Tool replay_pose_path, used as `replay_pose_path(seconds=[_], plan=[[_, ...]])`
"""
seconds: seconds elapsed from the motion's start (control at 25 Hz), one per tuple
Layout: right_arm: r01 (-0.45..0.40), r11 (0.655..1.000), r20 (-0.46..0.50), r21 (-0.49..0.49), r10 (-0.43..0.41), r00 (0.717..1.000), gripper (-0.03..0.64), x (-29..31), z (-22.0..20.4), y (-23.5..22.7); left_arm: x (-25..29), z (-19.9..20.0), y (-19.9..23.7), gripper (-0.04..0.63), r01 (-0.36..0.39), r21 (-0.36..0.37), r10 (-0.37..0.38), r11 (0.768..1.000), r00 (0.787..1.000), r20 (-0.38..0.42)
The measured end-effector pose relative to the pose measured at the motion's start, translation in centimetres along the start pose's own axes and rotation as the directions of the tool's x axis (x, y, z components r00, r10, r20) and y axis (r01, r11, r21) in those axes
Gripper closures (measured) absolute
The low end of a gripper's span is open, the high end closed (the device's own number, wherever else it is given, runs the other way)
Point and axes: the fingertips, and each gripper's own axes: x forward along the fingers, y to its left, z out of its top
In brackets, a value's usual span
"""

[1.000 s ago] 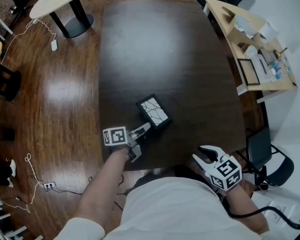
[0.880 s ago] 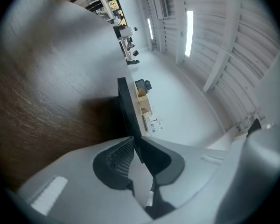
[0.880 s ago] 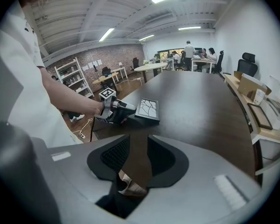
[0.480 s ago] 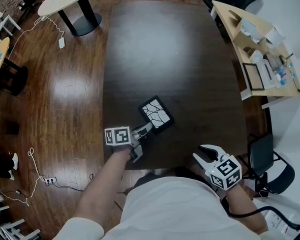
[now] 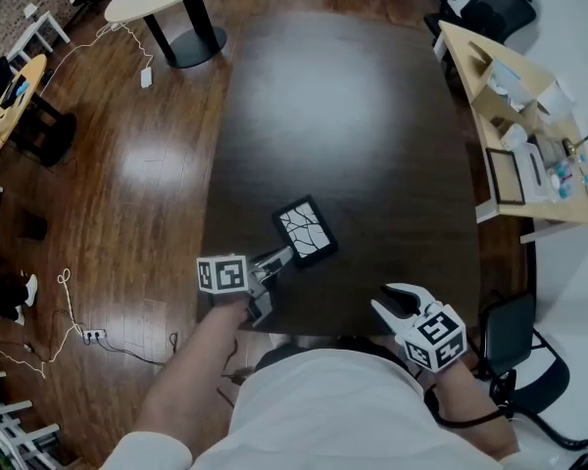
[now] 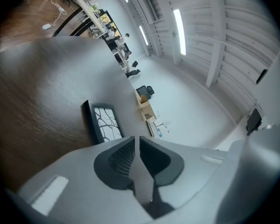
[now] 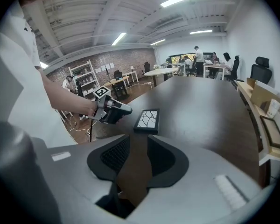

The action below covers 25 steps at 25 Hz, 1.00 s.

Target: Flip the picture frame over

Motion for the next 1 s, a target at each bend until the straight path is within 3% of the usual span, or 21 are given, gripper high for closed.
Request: replay_pose_path(seconds=[0.2, 0.4, 0.6, 0.76, 0.88, 1.0], plan=[[-0.038, 0.998, 0.012, -0.051, 0.039, 0.999, 0.494, -0.7, 0.6, -1.8, -1.4, -0.2, -3.5, 0.563, 0.007, 0.037, -0.010, 0.999, 0.996, 0.087], [-0.085, 0.992, 0.006, -0.097, 0.086, 0.996, 0.494, -1.4, 0.7, -3.3, -3.3, -1.2, -6.9, 0.565, -0.016, 0.068, 0.002, 0.998, 0.980, 0.201], [-0.137, 0.981, -0.006, -0.140, 0.138, 0.990, 0.494, -1.9, 0.5, -4.4, -4.6, -3.0, -9.6, 0.568, -0.097, 0.141, 0.055, 0.985, 0.960, 0.274], [-0.176, 0.970, -0.024, -0.166, 0.175, 0.984, 0.494, -2.0, -0.2, -5.0, -5.5, -4.6, -11.6, 0.572, -0.131, 0.123, 0.082, 0.984, 0.936, 0.341], [-0.196, 0.966, -0.036, -0.171, 0.193, 0.981, 0.492, -1.9, -0.8, -4.9, -5.8, -6.2, -12.8, 0.574, -0.157, 0.132, 0.102, 0.979, 0.931, 0.351], [-0.203, 0.966, -0.025, -0.161, 0.202, 0.979, 0.491, -2.1, -0.9, -4.6, -5.7, -7.5, -13.8, 0.574, -0.165, 0.179, 0.104, 0.970, 0.945, 0.309]])
